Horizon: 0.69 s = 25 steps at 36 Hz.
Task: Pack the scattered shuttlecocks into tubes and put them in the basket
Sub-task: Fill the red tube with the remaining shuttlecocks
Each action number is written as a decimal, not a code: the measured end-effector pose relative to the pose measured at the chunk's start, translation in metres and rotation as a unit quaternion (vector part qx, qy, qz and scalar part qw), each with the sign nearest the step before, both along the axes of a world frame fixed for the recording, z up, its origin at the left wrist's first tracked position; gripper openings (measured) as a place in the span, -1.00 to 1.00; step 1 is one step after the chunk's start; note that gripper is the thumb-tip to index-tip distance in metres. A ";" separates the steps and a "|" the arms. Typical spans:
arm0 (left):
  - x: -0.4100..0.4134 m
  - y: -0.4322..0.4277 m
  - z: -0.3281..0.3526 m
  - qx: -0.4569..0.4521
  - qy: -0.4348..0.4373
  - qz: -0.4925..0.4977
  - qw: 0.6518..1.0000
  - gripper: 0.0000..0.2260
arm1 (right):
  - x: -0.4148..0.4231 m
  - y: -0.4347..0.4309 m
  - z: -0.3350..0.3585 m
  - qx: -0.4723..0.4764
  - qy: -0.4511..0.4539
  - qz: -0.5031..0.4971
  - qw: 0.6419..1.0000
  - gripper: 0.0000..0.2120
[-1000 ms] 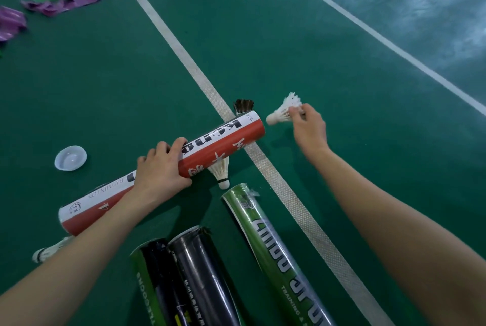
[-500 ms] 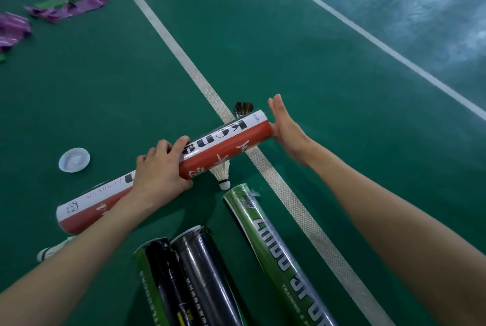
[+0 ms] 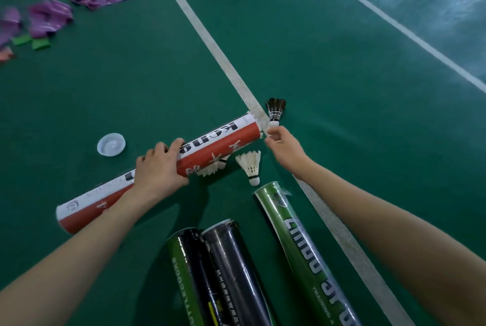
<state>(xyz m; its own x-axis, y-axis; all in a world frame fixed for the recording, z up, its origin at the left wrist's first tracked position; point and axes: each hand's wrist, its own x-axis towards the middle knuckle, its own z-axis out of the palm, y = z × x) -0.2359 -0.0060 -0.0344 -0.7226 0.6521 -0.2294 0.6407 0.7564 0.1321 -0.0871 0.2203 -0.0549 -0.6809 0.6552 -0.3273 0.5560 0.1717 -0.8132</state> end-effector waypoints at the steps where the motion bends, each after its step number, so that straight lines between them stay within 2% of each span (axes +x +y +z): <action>1: -0.002 -0.002 -0.001 0.003 -0.004 0.006 1.000 -0.28 | 0.000 -0.002 -0.002 0.006 -0.003 0.009 1.000 -0.75; 4: -0.006 -0.006 -0.004 0.009 -0.015 0.024 1.000 -0.26 | -0.001 -0.007 -0.008 0.061 -0.054 0.112 0.990 -0.60; 7: -0.008 -0.007 -0.005 0.011 -0.023 0.031 0.999 -0.24 | -0.002 -0.017 -0.017 0.146 -0.121 0.240 0.952 -0.48; 9: -0.007 -0.006 -0.004 0.015 -0.027 0.031 0.999 -0.24 | -0.002 -0.022 -0.021 0.191 -0.135 0.275 0.933 -0.48; 12: -0.004 -0.003 -0.001 0.019 -0.027 0.026 0.999 -0.25 | -0.001 -0.018 -0.023 0.256 -0.154 0.276 0.913 -0.56; 16: 0.000 0.001 0.002 0.027 -0.024 0.012 0.999 -0.26 | 0.001 0.002 -0.014 0.179 -0.139 0.138 0.964 -0.86; 19: 0.005 0.006 0.005 0.028 -0.018 0.004 0.999 -0.27 | 0.009 0.026 -0.003 0.154 -0.091 0.007 0.984 -0.84; 22: 0.010 0.012 0.007 0.039 -0.011 -0.008 0.999 -0.27 | 0.017 0.048 0.018 0.125 0.004 -0.125 0.984 -0.80; 25: 0.017 0.019 0.007 0.049 -0.005 -0.026 0.998 -0.27 | 0.021 0.060 0.038 0.105 0.087 -0.173 0.976 -0.79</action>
<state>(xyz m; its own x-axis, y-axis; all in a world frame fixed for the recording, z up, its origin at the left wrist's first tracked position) -0.2191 0.0129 -0.0269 -0.6855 0.7078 -0.1709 0.6763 0.7059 0.2106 -0.0665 0.2805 -0.0165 -0.4405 0.8957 -0.0612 0.4675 0.1707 -0.8674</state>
